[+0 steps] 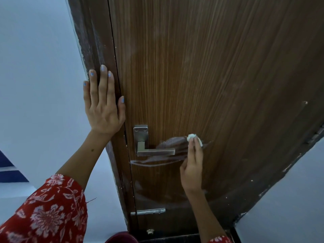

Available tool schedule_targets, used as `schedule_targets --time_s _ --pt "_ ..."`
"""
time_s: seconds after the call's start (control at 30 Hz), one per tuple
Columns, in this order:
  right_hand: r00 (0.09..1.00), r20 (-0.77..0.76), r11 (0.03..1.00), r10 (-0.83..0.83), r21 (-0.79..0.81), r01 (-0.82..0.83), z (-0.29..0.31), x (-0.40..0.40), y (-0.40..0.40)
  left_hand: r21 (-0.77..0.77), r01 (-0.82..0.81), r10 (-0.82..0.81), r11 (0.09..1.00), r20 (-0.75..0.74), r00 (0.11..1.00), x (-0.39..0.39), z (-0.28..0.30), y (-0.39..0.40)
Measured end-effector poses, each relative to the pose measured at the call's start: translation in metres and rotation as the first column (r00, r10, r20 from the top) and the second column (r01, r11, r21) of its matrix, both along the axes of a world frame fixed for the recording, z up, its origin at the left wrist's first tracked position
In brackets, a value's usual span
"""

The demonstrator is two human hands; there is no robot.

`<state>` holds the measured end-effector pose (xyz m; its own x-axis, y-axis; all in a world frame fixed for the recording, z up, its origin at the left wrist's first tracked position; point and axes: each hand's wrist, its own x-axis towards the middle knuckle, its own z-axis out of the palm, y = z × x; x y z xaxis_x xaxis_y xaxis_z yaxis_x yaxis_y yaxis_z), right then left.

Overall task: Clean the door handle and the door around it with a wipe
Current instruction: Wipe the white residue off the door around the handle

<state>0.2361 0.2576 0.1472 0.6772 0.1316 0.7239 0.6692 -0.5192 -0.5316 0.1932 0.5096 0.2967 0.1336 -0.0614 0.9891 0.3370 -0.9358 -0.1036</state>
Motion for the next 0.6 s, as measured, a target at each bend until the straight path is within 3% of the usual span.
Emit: schedule_targets --time_s 0.17,0.3,0.37,0.5,0.6 --pt "0.973 -0.19 0.967 -0.134 0.19 0.171 0.0 0.012 -0.005 0.007 0.002 -0.002 1.0 0.003 1.0 0.0 0.0 -0.001" --pt "0.998 -0.062 0.996 -0.026 0.085 0.032 0.002 0.005 0.002 0.007 0.004 -0.004 1.0 0.004 1.0 0.0 0.0 -0.001" --pt "0.995 -0.098 0.997 -0.012 0.073 0.019 -0.011 -0.002 -0.002 0.005 0.002 -0.002 1.0 0.005 1.0 0.0 0.0 0.0" --pt "0.955 -0.267 0.959 -0.125 0.213 0.185 -0.005 0.002 -0.002 0.007 0.006 -0.006 1.0 0.003 1.0 0.0 0.0 -0.001" --pt "0.977 -0.202 0.971 -0.069 0.211 0.113 0.006 0.001 0.007 -0.001 0.002 -0.002 1.0 0.0 1.0 0.0 0.0 -0.001"
